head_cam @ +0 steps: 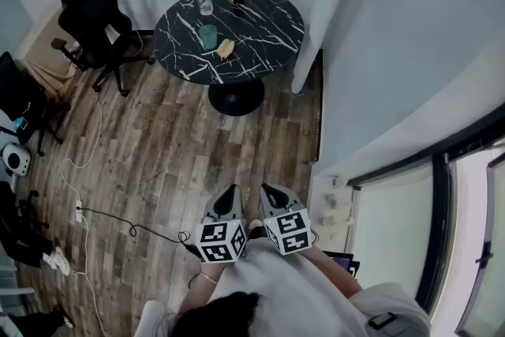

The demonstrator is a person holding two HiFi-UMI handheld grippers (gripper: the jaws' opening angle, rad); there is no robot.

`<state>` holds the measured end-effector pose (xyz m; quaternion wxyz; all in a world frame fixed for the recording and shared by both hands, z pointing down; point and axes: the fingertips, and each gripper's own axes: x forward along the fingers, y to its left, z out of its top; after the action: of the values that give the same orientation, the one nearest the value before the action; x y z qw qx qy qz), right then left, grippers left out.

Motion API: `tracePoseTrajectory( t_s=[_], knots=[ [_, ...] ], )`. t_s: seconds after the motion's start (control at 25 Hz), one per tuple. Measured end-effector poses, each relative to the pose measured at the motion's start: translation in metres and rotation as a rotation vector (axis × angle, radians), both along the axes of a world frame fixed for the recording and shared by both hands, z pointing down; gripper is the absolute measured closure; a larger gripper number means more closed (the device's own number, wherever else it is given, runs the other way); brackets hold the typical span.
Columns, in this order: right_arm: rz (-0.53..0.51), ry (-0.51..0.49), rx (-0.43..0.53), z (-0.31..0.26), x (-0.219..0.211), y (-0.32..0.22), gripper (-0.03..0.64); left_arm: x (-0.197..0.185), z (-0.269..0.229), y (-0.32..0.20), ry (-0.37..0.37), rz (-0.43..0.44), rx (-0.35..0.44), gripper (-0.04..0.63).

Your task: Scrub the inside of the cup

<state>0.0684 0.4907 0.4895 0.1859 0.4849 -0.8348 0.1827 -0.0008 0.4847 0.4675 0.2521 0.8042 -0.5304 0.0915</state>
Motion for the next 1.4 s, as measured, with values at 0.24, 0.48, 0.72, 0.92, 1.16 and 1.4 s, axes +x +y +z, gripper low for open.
tracePoseTrajectory(
  t_s=[0.24,0.48,0.72,0.92,1.16,1.4],
  knots=[
    [0.025,-0.074,0.010,-0.003,0.004,-0.013,0.580,-0.002,0.003,-0.007,-0.015,-0.009,-0.007,0.584],
    [0.005,-0.103,-0.011,-0.001,0.001,-0.019,0.580,-0.002,0.009,-0.015,0.027,-0.013,-0.045,0.584],
    [0.040,-0.103,0.003,0.002,0.008,-0.038,0.580,0.001,0.013,-0.038,0.033,0.008,-0.039,0.584],
    [0.051,-0.076,0.018,0.002,0.007,-0.064,0.580,0.004,0.010,-0.066,0.008,0.038,-0.013,0.584],
    [0.042,-0.057,0.018,0.002,-0.003,-0.103,0.579,-0.013,0.014,-0.102,0.020,0.005,-0.029,0.584],
    [0.062,-0.056,0.007,0.000,-0.007,-0.153,0.578,-0.024,0.013,-0.152,0.012,0.005,-0.025,0.584]
  ],
)
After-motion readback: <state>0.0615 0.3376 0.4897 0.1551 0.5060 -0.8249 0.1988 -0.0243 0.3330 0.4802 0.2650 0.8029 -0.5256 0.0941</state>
